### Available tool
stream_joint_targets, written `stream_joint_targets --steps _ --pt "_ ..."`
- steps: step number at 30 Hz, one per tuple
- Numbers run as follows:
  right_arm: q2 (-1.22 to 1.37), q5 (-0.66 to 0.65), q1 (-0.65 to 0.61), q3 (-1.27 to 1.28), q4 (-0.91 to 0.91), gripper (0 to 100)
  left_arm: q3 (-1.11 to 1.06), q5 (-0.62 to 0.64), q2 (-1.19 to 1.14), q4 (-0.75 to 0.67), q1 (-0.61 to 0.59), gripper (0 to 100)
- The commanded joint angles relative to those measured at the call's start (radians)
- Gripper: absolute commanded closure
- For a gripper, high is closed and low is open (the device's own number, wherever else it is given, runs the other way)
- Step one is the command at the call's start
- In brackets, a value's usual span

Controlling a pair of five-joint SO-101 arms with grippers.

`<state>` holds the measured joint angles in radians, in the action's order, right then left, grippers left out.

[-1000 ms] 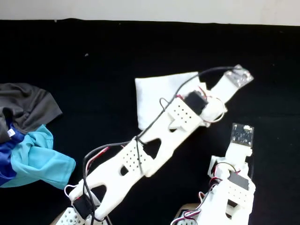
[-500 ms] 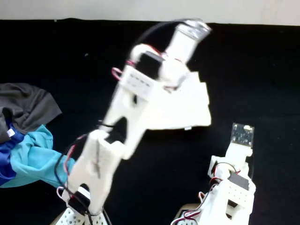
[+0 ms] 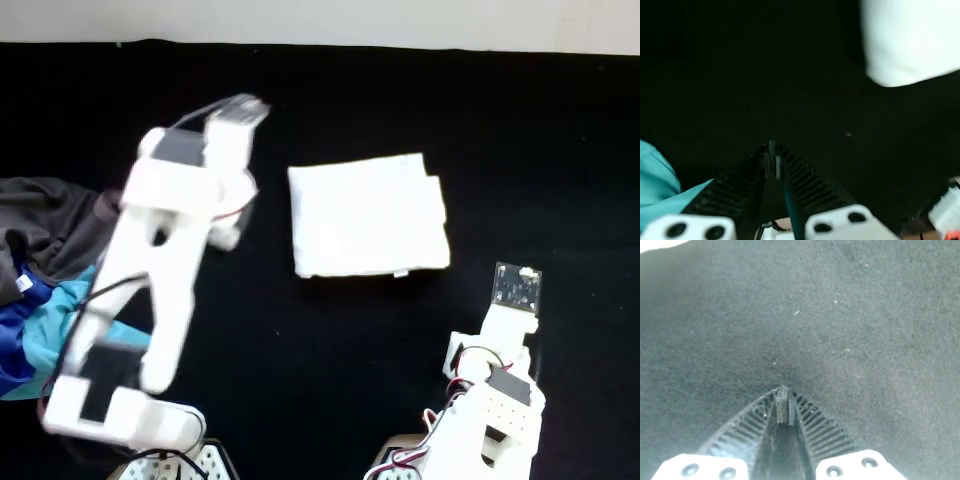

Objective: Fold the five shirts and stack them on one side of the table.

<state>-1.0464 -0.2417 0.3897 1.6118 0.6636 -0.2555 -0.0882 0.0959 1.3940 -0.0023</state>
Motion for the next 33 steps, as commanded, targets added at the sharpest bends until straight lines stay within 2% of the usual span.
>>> stream_joint_targets --steps 1,6,10,16,26,29,33 --pt "-0.002 0.002 -0.007 0.013 -0.022 99.1 -0.398 -0.063 0.228 -0.249 -0.081 99" --pt "-0.002 0.002 -0.007 0.013 -0.022 99.1 -0.796 -0.141 0.447 -0.631 -0.185 99" --pt "-0.002 0.002 -0.007 0.013 -0.022 99.1 -0.963 -0.141 0.484 -0.787 -0.220 99" --pt "-0.002 0.002 -0.007 0.013 -0.022 99.1 -1.013 -0.141 0.484 -0.844 -0.219 99" --pt "-0.004 0.002 0.001 -0.019 -0.008 99.1 -1.026 -0.140 0.484 -0.859 -0.214 99" --pt "-0.002 0.005 -0.008 -0.068 0.104 99.0 -1.026 -0.140 0.484 -0.859 -0.202 99" --pt "-0.002 0.008 -0.027 -0.286 0.361 98.9 -1.026 -0.140 0.484 -0.859 -0.202 99"
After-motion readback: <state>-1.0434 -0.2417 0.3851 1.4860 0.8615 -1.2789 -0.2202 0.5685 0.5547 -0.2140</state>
